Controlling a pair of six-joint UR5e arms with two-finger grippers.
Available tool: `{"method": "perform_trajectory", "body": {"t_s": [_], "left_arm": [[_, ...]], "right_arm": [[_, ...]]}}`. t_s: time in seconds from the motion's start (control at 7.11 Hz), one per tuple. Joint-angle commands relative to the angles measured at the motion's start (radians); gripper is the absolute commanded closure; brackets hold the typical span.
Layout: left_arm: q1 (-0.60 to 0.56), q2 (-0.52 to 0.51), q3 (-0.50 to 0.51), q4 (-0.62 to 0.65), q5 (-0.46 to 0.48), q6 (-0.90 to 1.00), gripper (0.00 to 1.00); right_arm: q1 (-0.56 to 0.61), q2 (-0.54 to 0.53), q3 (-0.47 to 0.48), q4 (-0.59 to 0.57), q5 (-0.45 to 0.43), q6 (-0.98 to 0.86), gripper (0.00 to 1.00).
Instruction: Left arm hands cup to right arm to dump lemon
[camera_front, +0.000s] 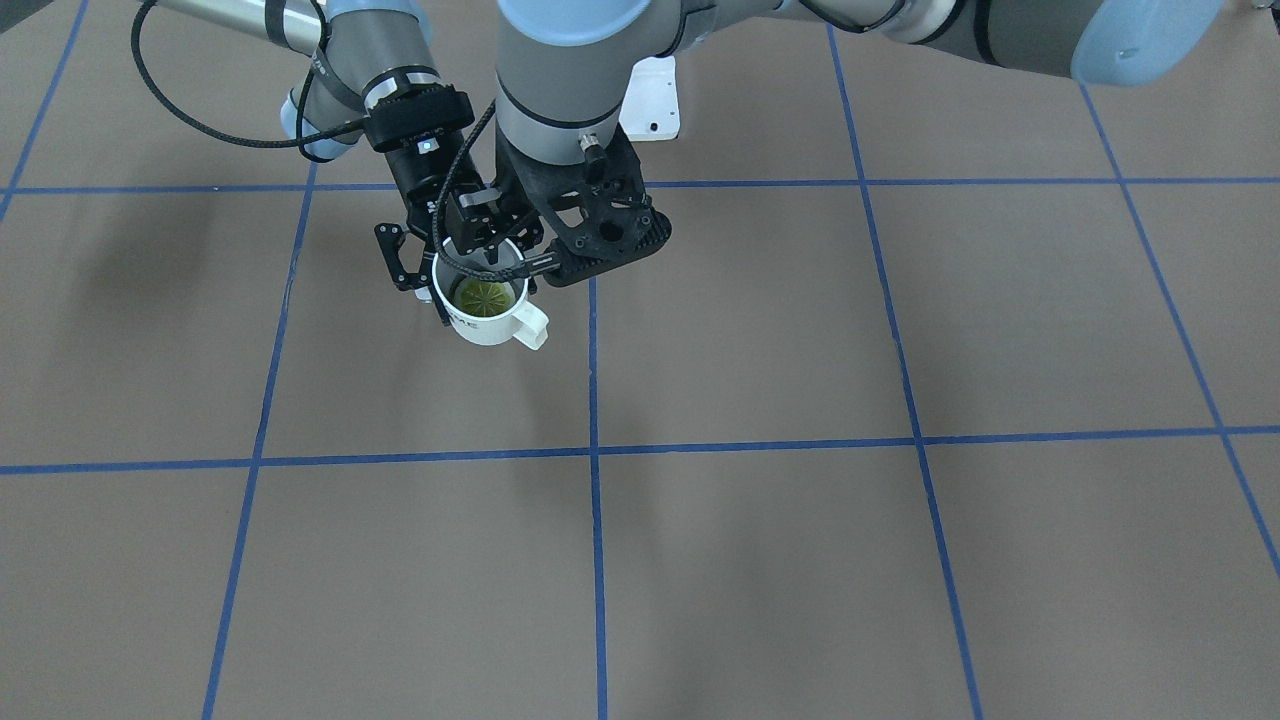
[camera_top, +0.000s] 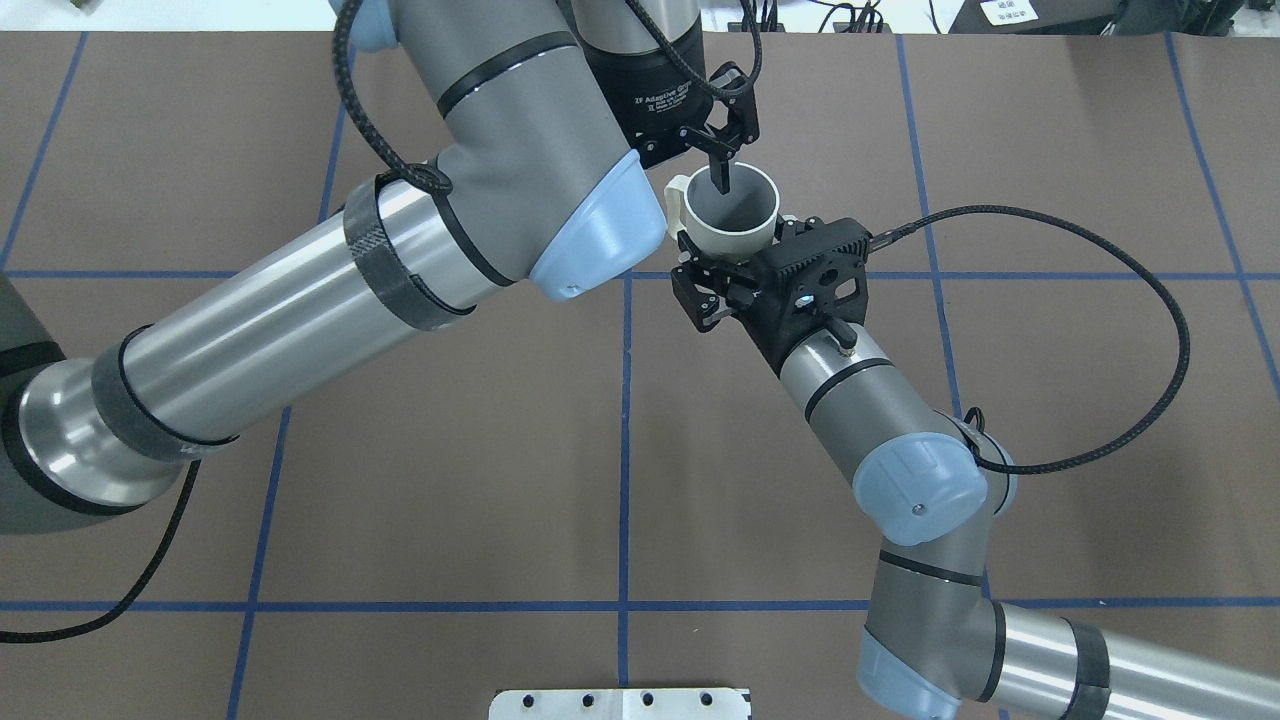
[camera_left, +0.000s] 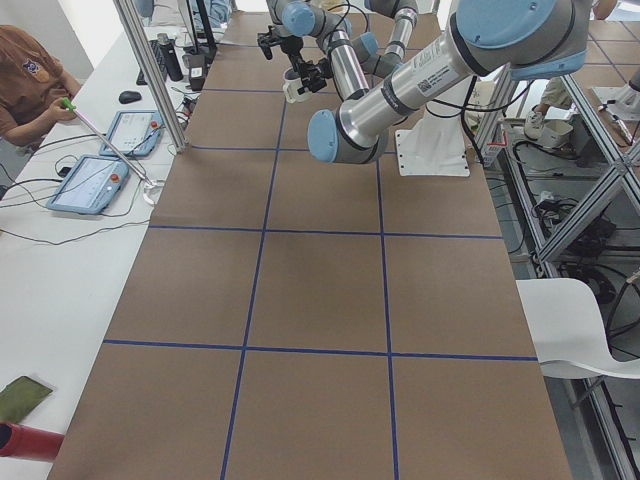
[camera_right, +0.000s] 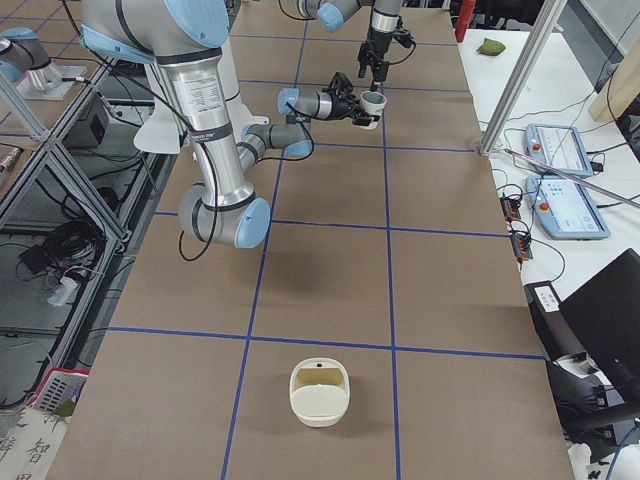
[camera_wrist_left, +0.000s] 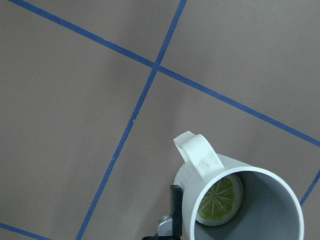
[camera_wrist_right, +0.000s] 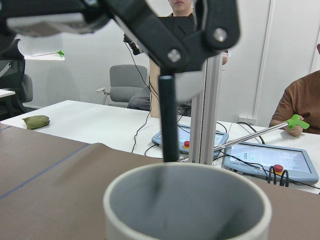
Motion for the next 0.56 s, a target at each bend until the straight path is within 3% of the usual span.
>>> {"method": "perform_trajectory", "body": {"t_s": [0.0,0.42], "left_arm": [[-0.010,0.004,-0.001,0.001,0.002,0.000,0.00],[-0.010,0.004,0.002,0.001,0.005,0.002,0.00]], "right_arm": [[0.071,-0.065,-0.001,0.000,0.005,0.002,0.44],[0.185,-0.100,0.002,0.003,0.092,0.005,0.45]]}}
